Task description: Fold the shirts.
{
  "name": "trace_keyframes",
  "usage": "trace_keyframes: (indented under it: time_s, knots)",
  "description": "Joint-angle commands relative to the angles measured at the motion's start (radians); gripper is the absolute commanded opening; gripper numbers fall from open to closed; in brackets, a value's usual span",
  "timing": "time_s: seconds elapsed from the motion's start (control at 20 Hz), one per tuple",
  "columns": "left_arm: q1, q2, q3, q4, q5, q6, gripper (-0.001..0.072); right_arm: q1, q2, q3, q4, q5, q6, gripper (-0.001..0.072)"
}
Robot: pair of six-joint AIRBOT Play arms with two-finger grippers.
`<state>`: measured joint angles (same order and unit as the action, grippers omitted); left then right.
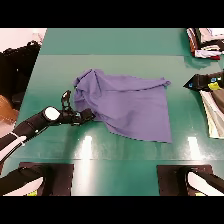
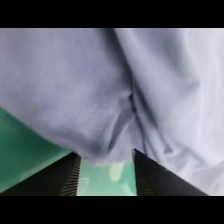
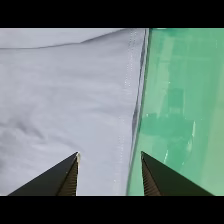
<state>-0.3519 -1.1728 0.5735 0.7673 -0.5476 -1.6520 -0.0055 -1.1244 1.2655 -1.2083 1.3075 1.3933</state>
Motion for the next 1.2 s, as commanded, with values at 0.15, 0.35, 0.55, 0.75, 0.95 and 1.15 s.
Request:
trace_keyframes:
  time_s: [0.15,0.35,0.55,0.75,0.95,1.15]
  knots:
    - [-0.005,-0.016,-0.004,-0.035,0.082,-0.024,0.0037,-0.005,0.004,-0.002,0.045,0.039,0.0,0.0447]
    - [0.091,0.062,0.042,0.008,-0.034,0.053,0.0028,-0.091,0.02,-0.076,-0.004,0.153,-0.001,0.0447]
    - [0.171,0.174,0.112,0.069,-0.146,0.17,0.0029,-0.225,0.089,-0.373,-0.021,0.174,-0.031,0.0453]
    - [0.172,0.186,0.142,0.08,-0.18,0.187,0.0028,-0.268,0.11,-0.644,-0.01,0.154,-0.046,0.0453]
    - [0.172,0.186,0.142,0.082,-0.183,0.187,0.0029,-0.196,0.11,-0.773,0.146,0.068,-0.075,0.0452]
    - [0.172,0.186,0.142,0.082,-0.187,0.187,0.0029,-0.056,0.109,-0.793,0.193,-0.002,-0.05,0.0447]
